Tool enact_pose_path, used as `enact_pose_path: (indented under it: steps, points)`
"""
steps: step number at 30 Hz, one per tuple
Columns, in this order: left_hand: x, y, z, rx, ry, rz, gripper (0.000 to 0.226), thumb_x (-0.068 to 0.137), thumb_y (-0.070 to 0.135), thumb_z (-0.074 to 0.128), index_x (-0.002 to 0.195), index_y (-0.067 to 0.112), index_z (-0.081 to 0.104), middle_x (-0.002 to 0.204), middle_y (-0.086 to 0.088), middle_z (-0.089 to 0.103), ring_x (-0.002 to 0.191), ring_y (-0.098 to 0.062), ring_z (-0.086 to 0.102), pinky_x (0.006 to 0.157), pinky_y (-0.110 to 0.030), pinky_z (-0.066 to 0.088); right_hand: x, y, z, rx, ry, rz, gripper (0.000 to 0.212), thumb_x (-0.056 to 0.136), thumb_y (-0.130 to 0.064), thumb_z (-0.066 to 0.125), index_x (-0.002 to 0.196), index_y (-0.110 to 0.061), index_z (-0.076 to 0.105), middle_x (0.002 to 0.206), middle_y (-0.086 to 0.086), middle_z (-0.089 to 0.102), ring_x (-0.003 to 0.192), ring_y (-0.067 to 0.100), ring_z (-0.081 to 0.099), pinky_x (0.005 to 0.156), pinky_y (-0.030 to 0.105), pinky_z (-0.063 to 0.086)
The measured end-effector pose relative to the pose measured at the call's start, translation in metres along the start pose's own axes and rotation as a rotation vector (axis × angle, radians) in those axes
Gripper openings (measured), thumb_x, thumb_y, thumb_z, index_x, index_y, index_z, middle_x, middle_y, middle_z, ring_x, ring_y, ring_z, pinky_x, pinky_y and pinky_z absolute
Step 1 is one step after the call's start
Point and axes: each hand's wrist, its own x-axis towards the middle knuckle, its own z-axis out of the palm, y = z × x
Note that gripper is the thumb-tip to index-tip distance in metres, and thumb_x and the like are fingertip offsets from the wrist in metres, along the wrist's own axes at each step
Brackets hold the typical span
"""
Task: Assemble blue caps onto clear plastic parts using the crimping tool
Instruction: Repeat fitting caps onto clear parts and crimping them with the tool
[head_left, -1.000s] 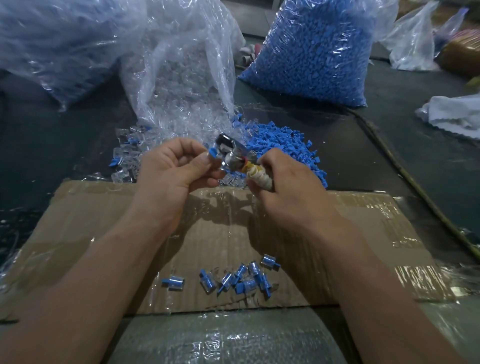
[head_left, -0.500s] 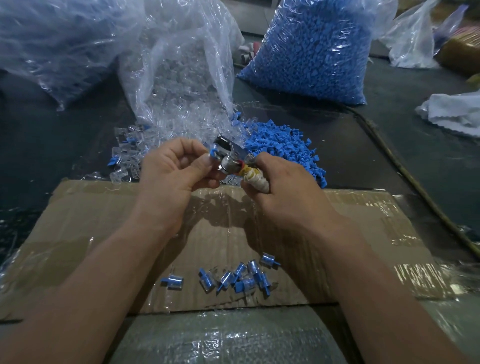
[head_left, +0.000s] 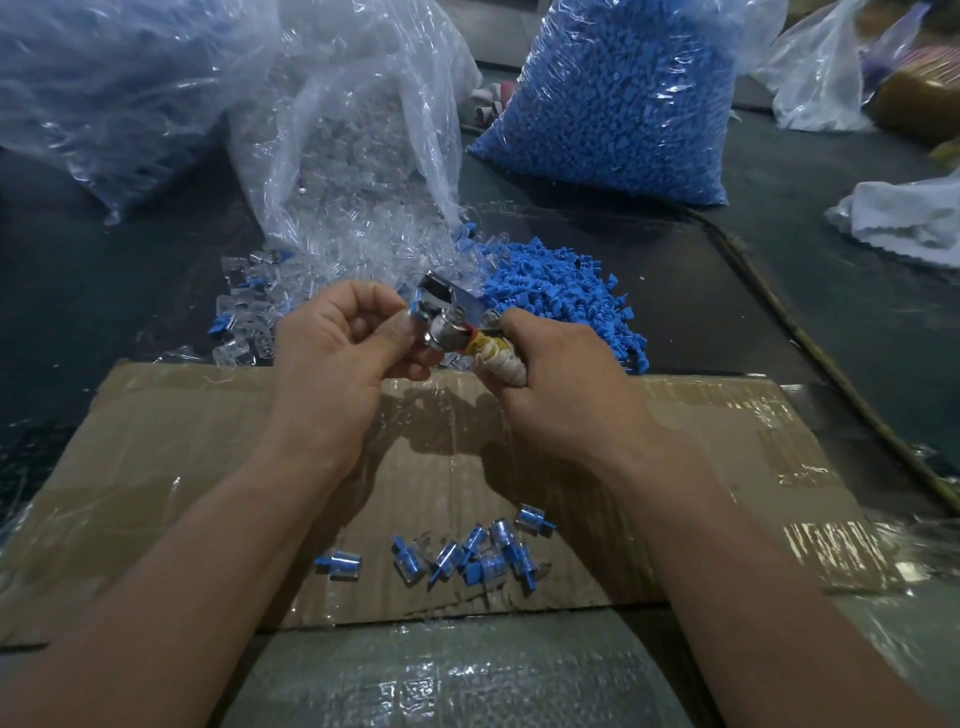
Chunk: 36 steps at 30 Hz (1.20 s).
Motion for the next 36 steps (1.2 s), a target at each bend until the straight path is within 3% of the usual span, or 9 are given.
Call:
enact_pose_path:
  steps: [4,11,17,22,27,29,31,33,36]
  points:
    - [0.001,0.001,-0.001,-0.014,-0.005,-0.009,0.012,0.081,-0.002,0.057,0.075,0.009,0.055,0.059,0.002,0.067,0.054,-0.009,0.063,0.051,-0.016,0.051,0.000,0.002,0.003,-0.037,0.037,-0.016,0.021,0.085,-0.032,0.058,0.085,-0.027,0.038,0.078,-0.008,0.045,0.072,0.013,0.043,0.063,0.028,0.029]
    - [0.002,0.006,-0.005,-0.102,-0.038,-0.115,0.008,0.067,0.010,0.064,0.073,0.009,0.059,0.061,-0.004,0.068,0.051,-0.014,0.063,0.046,-0.018,0.050,0.001,0.012,-0.004,0.078,0.103,0.057,0.019,0.081,-0.034,0.063,0.082,-0.024,0.047,0.071,-0.011,0.046,0.064,0.004,0.043,0.052,0.021,0.028]
    - [0.002,0.008,-0.015,0.075,-0.374,-0.267,0.007,0.059,0.016,0.070,0.067,0.015,0.070,0.056,-0.001,0.064,0.045,-0.009,0.056,0.042,-0.018,0.038,0.004,0.026,-0.013,0.023,0.124,0.164,0.024,0.080,-0.038,0.065,0.084,-0.022,0.048,0.070,-0.013,0.046,0.066,0.012,0.044,0.056,0.030,0.028]
    - [0.004,0.007,-0.017,0.328,-0.737,-0.338,0.025,0.048,0.031,0.072,0.071,0.018,0.075,0.071,-0.009,0.070,0.061,-0.020,0.059,0.058,-0.024,0.050,0.005,0.028,-0.013,-0.030,0.066,0.176,0.029,0.077,-0.042,0.067,0.082,-0.024,0.045,0.071,-0.013,0.044,0.063,0.004,0.041,0.052,0.024,0.029]
    - [-0.001,0.003,-0.015,0.357,-1.003,-0.462,0.023,0.062,0.022,0.069,0.085,0.020,0.074,0.086,-0.014,0.072,0.081,-0.026,0.067,0.075,-0.032,0.055,0.005,0.025,-0.011,-0.081,-0.021,0.179,0.035,0.073,-0.048,0.069,0.086,-0.026,0.045,0.073,-0.016,0.043,0.070,0.012,0.044,0.058,0.029,0.028]
    - [-0.002,0.006,-0.015,0.330,-0.976,-0.462,0.026,0.063,0.022,0.068,0.088,0.021,0.073,0.088,-0.012,0.073,0.091,-0.038,0.065,0.083,-0.044,0.052,0.005,0.024,-0.010,-0.097,-0.051,0.177,0.040,0.070,-0.052,0.070,0.089,-0.026,0.046,0.076,-0.013,0.046,0.076,0.013,0.045,0.062,0.029,0.029]
    - [0.000,0.009,-0.018,0.328,-0.915,-0.369,0.027,0.062,0.028,0.069,0.088,0.024,0.073,0.084,-0.010,0.073,0.087,-0.045,0.063,0.080,-0.051,0.050,0.004,0.023,-0.011,-0.107,-0.085,0.179,0.044,0.067,-0.054,0.071,0.093,-0.027,0.048,0.083,-0.009,0.049,0.079,0.013,0.046,0.064,0.028,0.030]
    - [0.003,0.012,-0.022,0.248,-0.766,-0.258,0.020,0.064,0.032,0.072,0.081,0.022,0.074,0.073,-0.007,0.072,0.063,-0.029,0.064,0.059,-0.031,0.052,0.004,0.021,-0.012,-0.102,-0.139,0.182,0.046,0.065,-0.054,0.073,0.093,-0.027,0.048,0.086,-0.009,0.049,0.080,0.012,0.047,0.064,0.029,0.031]
    - [0.008,0.007,-0.025,-0.002,-0.294,-0.153,0.005,0.066,0.021,0.071,0.070,0.019,0.073,0.059,0.000,0.066,0.042,-0.002,0.050,0.040,-0.010,0.038,0.003,0.018,-0.013,-0.102,-0.211,0.184,0.048,0.062,-0.055,0.074,0.092,-0.028,0.048,0.083,-0.012,0.048,0.078,0.009,0.046,0.062,0.030,0.033]
